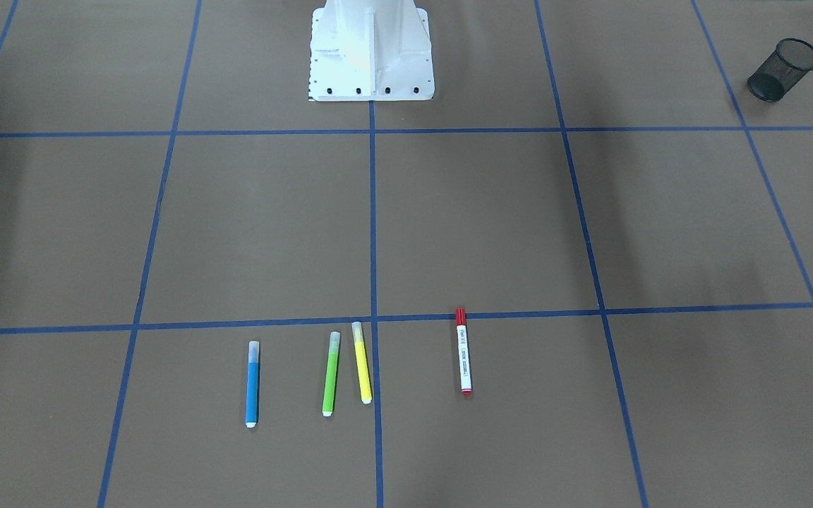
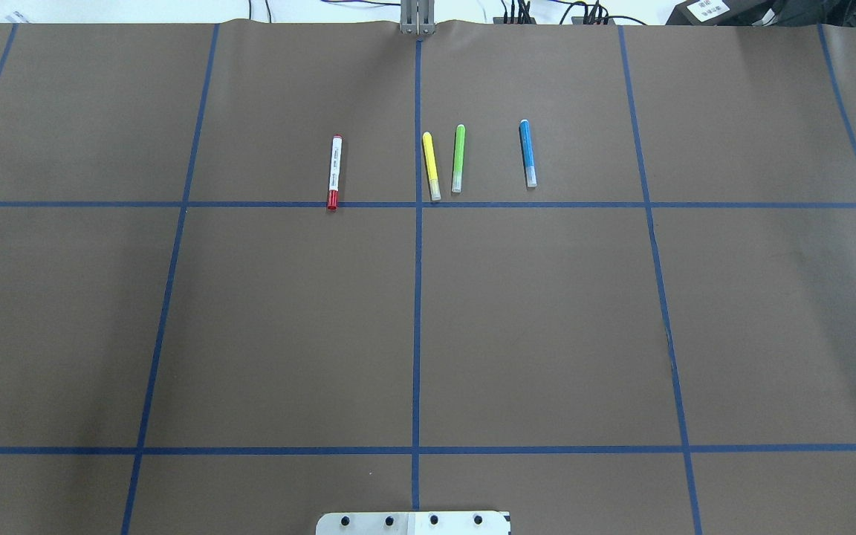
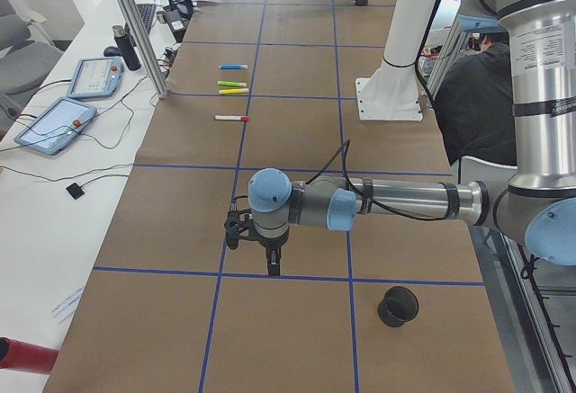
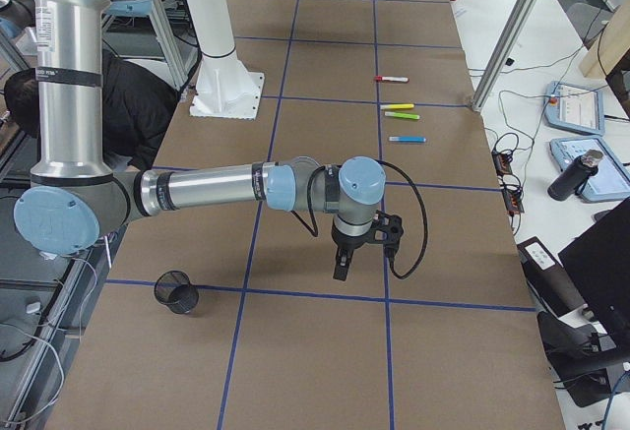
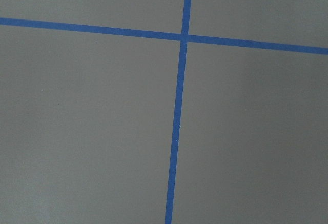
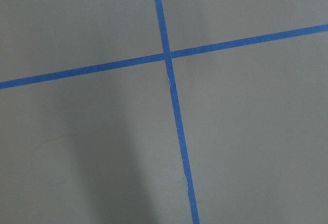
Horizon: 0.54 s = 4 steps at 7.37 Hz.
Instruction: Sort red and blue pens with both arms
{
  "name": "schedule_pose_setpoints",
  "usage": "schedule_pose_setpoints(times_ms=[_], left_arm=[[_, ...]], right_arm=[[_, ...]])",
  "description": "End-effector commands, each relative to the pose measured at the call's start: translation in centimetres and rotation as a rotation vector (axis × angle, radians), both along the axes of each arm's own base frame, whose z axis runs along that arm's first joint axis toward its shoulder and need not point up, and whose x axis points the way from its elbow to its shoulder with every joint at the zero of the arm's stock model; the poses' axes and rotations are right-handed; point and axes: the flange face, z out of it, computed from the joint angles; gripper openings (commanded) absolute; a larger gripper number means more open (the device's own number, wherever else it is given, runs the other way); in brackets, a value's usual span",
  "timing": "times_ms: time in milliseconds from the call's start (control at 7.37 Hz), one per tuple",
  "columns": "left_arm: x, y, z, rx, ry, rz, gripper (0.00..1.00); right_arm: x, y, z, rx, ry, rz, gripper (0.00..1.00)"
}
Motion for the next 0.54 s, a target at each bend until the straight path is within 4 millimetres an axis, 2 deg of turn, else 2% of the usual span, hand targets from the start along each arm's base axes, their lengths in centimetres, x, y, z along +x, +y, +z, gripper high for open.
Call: schedule_pose_setpoints(times_ms=[0, 407], left_arm=[[0.0, 0.02, -0.06, 0.002, 0.002, 0.001, 1.0], [0.07, -0.05, -0.11, 0.001, 0.002, 0.001, 1.0]], right_arm=[[0.01, 0.04, -0.14, 0.006, 0.001, -0.003, 1.0], [-0.01, -0.04, -0.39, 0.01, -0.002, -0.001, 1.0]])
